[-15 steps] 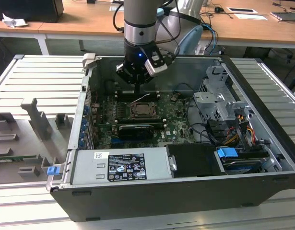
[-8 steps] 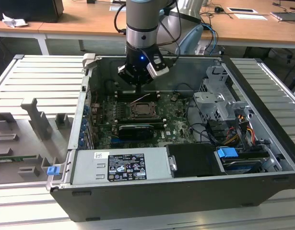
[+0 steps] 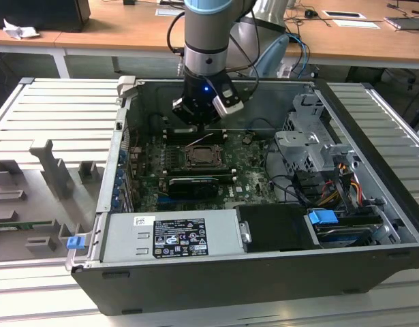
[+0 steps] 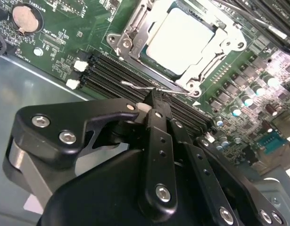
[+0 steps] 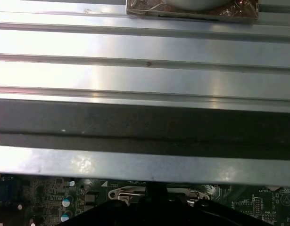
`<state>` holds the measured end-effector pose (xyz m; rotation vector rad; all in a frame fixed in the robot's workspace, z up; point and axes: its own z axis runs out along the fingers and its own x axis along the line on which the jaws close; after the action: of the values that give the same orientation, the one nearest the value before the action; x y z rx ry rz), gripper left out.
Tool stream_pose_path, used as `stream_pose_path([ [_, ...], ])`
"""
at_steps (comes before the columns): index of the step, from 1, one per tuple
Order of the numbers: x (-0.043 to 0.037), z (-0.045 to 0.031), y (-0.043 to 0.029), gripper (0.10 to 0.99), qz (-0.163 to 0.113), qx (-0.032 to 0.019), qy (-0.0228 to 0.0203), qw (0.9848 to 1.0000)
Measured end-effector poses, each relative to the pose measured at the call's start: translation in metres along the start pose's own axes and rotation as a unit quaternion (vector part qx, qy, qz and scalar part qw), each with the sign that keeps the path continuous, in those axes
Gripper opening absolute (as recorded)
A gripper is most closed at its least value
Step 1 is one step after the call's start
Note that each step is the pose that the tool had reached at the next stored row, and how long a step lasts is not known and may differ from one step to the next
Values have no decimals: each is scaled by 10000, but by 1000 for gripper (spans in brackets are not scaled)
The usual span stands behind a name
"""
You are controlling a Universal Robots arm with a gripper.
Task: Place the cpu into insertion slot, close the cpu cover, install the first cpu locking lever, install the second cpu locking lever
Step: 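Install the first cpu locking lever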
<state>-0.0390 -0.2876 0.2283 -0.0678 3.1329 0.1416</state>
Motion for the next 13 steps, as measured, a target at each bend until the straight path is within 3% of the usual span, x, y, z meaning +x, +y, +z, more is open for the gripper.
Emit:
stream_pose_path([
  [13, -137, 115, 19, 106, 0, -1, 0, 10000],
])
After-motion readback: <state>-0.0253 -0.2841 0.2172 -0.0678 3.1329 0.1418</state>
